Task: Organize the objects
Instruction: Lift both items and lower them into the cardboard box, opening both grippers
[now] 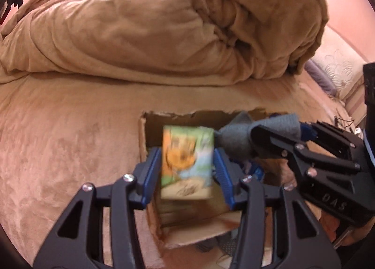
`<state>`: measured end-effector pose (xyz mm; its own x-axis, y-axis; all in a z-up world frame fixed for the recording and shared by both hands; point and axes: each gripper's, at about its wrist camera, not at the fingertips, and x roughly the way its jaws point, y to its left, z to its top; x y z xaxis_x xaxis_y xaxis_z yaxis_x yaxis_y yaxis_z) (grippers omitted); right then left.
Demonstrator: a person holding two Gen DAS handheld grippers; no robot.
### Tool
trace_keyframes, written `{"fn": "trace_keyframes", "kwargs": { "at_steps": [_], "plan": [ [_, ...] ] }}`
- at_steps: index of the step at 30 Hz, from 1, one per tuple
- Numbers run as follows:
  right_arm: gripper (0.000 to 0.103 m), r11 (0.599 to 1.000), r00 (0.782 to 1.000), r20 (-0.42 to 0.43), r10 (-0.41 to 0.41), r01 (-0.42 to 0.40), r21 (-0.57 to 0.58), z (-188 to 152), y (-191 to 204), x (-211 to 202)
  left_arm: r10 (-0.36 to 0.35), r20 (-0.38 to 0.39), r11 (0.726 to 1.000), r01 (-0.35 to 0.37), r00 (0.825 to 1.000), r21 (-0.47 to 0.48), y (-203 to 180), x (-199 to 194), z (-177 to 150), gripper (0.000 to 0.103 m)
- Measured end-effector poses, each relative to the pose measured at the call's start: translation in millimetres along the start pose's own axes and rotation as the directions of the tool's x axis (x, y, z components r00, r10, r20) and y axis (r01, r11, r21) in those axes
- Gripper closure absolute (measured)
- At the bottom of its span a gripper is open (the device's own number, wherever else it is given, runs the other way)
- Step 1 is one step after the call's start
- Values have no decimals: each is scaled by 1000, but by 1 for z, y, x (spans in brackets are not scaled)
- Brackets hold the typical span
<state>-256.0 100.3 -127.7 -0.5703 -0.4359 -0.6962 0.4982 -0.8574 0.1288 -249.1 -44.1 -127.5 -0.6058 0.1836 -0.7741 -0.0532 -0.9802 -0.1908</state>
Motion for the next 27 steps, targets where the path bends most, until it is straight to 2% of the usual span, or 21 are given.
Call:
{"fn": "trace_keyframes", "kwargs": {
  "at_steps": [1,5,11,13,15,17,27],
  "plan": [
    [63,1000,1000,-5,-7,7,2,-1,-1,3,15,0,1000,-15,1000,-2,-1,2,-1,53],
    [59,1000,999,-35,5,-4,24,-14,-3,11,3,1,1000,-3,1000,-28,3,-2,-1,50],
    [47,997,997,-76,30,-24,75,-28,-3,8,-4,10,1000,4,1000,-6,-1,-27,-12,48],
    [46,997,996,-83,27,-21,77,-29,1,3,2,13,1000,-2,1000,-10,-2,-37,-18,47],
    [46,997,997,-77,4,1,71,-29,6,-7,-3,20,1000,3,1000,-17,-2,-47,-24,45],
    [46,998,998,-63,0,4,68,-28,9,-19,-7,38,1000,8,999,-29,-3,-61,-29,35],
    [43,996,997,43,-69,67,54,-24,24,-106,5,132,1000,-2,991,-22,-22,-134,-45,22]
  ]
}}
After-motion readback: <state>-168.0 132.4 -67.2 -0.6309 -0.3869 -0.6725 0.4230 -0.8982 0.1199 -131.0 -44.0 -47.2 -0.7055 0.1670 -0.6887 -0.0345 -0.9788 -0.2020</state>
